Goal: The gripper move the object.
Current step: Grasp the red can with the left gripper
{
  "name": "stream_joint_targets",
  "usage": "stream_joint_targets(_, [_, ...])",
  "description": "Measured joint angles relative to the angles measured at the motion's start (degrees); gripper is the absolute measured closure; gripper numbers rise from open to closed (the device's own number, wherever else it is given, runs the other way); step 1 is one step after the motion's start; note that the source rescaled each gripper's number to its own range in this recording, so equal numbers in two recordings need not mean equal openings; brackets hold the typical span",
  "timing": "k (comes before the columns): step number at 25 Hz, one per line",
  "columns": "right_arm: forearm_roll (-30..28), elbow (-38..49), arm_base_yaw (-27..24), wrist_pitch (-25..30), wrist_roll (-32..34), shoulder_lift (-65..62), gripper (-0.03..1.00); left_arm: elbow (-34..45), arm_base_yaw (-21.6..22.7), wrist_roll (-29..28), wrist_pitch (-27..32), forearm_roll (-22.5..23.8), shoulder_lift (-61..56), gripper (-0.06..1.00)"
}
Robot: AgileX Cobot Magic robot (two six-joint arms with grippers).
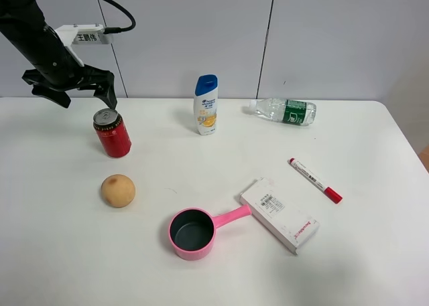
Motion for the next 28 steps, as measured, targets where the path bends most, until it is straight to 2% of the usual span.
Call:
stream_joint_targets(7, [0.0,0.0,0.0,0.0,0.0,0.0,-0.03,-0.4,0.0,0.1,0.7,0.0,3.1,-0.06])
stream_joint_targets(16, [0.0,0.0,0.0,0.0,0.0,0.0,-0.03,-0.4,-0.3,1.9,-2.1,-2.4,6.0,-0.06])
stream_joint_targets(28, [0.0,0.0,0.0,0.0,0.0,0.0,-0.03,-0.4,-0.3,2.6,-4.4,-2.8,9.8,-0.06])
